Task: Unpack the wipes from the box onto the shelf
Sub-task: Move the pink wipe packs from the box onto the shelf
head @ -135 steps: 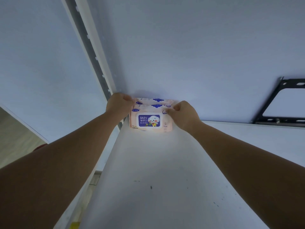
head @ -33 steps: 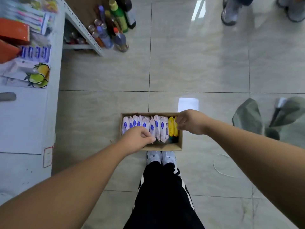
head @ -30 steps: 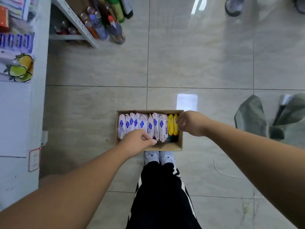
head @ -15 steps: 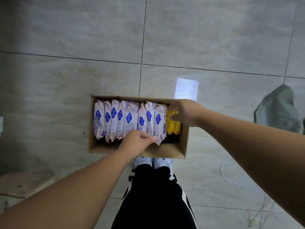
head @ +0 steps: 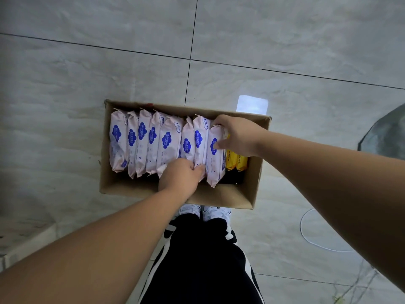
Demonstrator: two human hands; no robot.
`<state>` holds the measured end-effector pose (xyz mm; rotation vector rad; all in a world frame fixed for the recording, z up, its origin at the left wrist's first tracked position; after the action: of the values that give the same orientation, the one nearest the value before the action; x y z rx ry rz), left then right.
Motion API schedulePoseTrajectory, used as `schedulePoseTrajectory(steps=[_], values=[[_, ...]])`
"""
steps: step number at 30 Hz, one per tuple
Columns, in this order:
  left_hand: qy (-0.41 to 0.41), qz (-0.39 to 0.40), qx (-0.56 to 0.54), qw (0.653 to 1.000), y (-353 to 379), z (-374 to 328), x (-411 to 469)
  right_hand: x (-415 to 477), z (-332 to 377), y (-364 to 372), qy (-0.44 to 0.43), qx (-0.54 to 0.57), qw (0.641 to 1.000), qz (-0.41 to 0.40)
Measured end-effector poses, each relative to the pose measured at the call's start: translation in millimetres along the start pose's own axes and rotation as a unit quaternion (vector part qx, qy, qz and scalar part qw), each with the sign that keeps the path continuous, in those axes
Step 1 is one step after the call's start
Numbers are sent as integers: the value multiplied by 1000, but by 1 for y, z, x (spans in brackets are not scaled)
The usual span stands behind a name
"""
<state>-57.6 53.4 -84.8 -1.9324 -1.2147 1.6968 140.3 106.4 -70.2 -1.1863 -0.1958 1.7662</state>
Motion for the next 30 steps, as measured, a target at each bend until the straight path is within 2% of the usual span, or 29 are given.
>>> schedulePoseTrajectory(steps=[5, 11, 16, 26, 28, 30], values=[[0, -29, -5, 1000, -1, 3, -4, -7, -6, 1, -9, -13, 998, 61], [10, -71, -21, 997, -10, -1, -14, -15, -13, 10, -27, -85, 993, 76], [31, -89, -36, 995, -18, -7, -16, -24, -14, 15, -20, -58, 994, 90], [73, -75, -54, 993, -32, -3, -17, -29, -9, 10, -113, -143, 983, -11], [75, -86, -67, 991, -39, -3, -18, -35, -12, 9, -86, -120, 989, 12], [80, -101, -91, 987, -49, -6, -20, -42, -17, 9, -22, -48, 998, 40]])
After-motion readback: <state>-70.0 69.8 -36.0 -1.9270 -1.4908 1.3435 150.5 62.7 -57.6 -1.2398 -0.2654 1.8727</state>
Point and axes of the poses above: each hand's wrist, its own x-axis towards the middle knuckle, its own y-axis out of the palm, z = x × y, the point moved 3 cm from there along x, towards the middle knuckle, and after that the axes turned 11 degrees about -z, right-handed, at the moved point
